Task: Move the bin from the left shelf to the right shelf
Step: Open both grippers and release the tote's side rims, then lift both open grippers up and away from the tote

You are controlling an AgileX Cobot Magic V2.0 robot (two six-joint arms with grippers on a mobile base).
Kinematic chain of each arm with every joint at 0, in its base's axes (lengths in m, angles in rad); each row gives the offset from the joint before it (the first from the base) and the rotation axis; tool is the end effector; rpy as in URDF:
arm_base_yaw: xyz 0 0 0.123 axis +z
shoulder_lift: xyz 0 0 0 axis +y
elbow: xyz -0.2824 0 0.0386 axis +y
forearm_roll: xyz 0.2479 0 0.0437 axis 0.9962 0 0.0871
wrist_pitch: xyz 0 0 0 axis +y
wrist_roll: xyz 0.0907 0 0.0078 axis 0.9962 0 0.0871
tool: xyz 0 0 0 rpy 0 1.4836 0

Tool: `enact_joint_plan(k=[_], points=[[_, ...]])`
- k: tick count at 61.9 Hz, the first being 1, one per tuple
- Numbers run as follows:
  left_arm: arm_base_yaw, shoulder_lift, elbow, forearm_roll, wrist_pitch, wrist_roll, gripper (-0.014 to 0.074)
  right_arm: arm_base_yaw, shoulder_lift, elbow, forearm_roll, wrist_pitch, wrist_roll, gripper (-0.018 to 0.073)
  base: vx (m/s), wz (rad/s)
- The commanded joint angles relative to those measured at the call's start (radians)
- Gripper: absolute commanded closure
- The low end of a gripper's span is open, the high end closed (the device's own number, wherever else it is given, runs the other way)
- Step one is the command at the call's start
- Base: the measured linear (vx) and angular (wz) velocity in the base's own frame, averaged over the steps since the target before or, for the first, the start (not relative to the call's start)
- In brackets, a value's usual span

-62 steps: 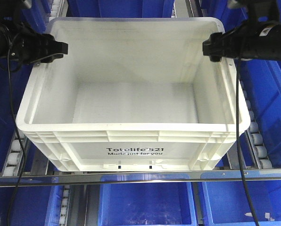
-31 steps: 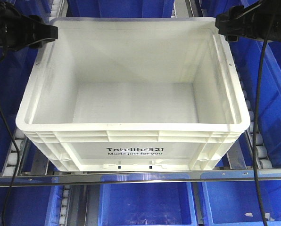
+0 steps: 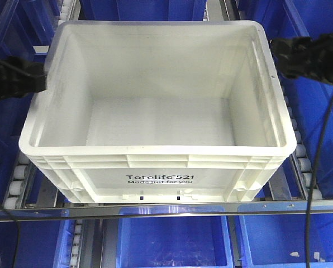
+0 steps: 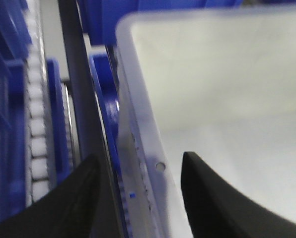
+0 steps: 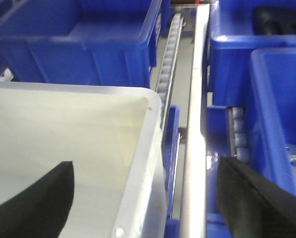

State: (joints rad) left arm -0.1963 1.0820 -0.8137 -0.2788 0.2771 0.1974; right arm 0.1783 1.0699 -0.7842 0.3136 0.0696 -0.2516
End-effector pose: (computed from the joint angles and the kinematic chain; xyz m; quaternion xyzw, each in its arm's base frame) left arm 0.2280 -0.0524 0.3274 0.0729 0.8430 -0.1026 0.5230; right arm 0.2321 0.0439 0.3374 -0.0529 0.7925 0.0811 0.6022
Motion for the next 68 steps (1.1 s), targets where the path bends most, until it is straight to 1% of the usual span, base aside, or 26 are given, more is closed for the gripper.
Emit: enact_joint_plan(k=[1, 6, 12, 20, 27, 29, 32, 37, 41, 63, 66, 68], points=[[-0.006, -0.126, 0.049, -0.007, -0.149, 0.001, 0.0235, -0.004, -0.100, 0.056, 0.003, -0.139, -0.014, -0.0008, 0.00, 0.00], [-0.006, -0.252, 0.147, 0.026, -0.171, 0.021, 0.0235, -0.004, -0.215, 0.146, 0.002, -0.148, -0.015, -0.0006, 0.00, 0.00], [-0.006, -0.429, 0.242, 0.062, -0.140, 0.027, 0.0235, -0.004, -0.355, 0.256, 0.000, -0.147, -0.041, 0.0003, 0.00, 0.00], [-0.006, -0.645, 0.350, 0.062, -0.072, 0.027, 0.0235, -0.004, -0.569, 0.384, 0.000, -0.146, -0.089, 0.0018, 0.00, 0.00], [-0.006, -0.766, 0.423, 0.062, -0.072, 0.026, 0.0235, -0.004, -0.678, 0.456, 0.000, -0.154, -0.163, 0.0018, 0.00, 0.00], [-0.006, -0.781, 0.441, 0.062, -0.085, 0.026, 0.0235, -0.004, -0.691, 0.470, 0.000, -0.161, -0.181, 0.0018, 0.00, 0.00], [-0.006, -0.787, 0.468, 0.061, -0.151, 0.026, 0.0235, -0.004, -0.693, 0.494, 0.000, -0.188, -0.204, 0.0018, 0.00, 0.00], [-0.006, -0.782, 0.503, 0.060, -0.244, 0.017, 0.0235, -0.004, -0.690, 0.518, 0.001, -0.227, -0.211, 0.0018, 0.00, 0.00], [-0.006, -0.777, 0.525, 0.060, -0.277, 0.016, 0.0235, -0.004, -0.690, 0.524, 0.004, -0.244, -0.211, 0.0018, 0.00, 0.00], [-0.006, -0.777, 0.528, 0.060, -0.286, 0.016, 0.0237, -0.004, -0.690, 0.524, 0.011, -0.241, -0.212, 0.0020, 0.00, 0.00], [-0.006, -0.777, 0.528, 0.060, -0.287, 0.016, 0.0248, -0.004, -0.690, 0.524, 0.011, -0.241, -0.212, 0.0034, 0.00, 0.00], [-0.006, -0.777, 0.528, 0.060, -0.288, 0.016, 0.0272, -0.004, -0.690, 0.524, 0.011, -0.240, -0.212, 0.0058, 0.00, 0.00]])
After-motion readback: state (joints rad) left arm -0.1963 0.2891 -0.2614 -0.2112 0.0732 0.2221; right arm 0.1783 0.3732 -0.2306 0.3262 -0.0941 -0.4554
